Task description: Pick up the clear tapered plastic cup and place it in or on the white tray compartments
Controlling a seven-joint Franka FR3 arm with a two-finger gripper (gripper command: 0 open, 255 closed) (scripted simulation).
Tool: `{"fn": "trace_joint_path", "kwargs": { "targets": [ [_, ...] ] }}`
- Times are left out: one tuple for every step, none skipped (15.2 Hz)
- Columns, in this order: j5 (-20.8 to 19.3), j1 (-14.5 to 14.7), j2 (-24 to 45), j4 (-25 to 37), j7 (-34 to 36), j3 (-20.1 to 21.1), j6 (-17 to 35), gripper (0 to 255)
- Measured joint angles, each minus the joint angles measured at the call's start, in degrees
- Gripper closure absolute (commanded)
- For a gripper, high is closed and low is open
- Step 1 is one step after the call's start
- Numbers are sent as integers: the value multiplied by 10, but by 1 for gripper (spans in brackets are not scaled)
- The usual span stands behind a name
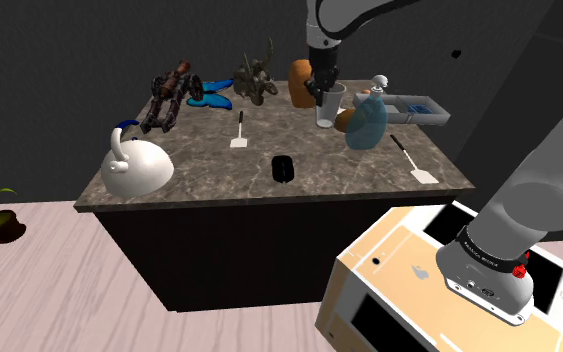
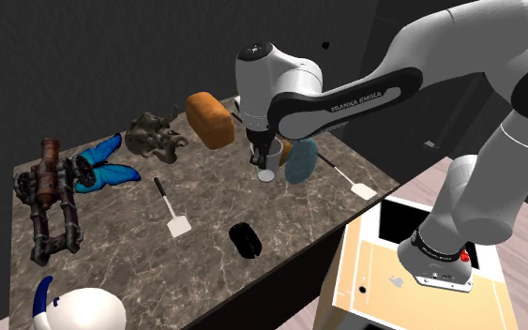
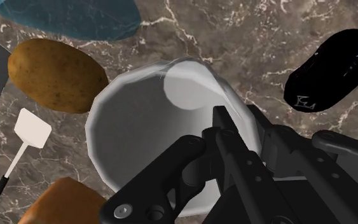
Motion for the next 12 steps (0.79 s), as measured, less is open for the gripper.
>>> {"fn": "trace_joint_path", "kwargs": {
  "targets": [
    [0, 0, 0, 7, -1, 0, -6, 255],
    [1, 0, 0, 14, -1, 0, -14, 255],
    [2, -2, -5, 14, -8, -2, -18, 255],
    [2, -8, -8, 15, -20, -9, -20, 255],
    [2, -15, -12, 12, -34, -16, -20, 255],
    [2, -21, -16, 5, -45, -22, -15, 255],
    [2, -27, -18, 7, -59, -29, -17, 255],
    [2, -34, -21, 4, -73, -37, -16, 255],
    [2, -40, -24, 2, -86, -43, -15, 255],
    [2, -46, -26, 4, -100, -51, -17, 255],
    [1, -53, -30, -1, -114, -58, -14, 255],
    [1, -58, -28, 0, -125, -65, -12, 255]
  ]
}}
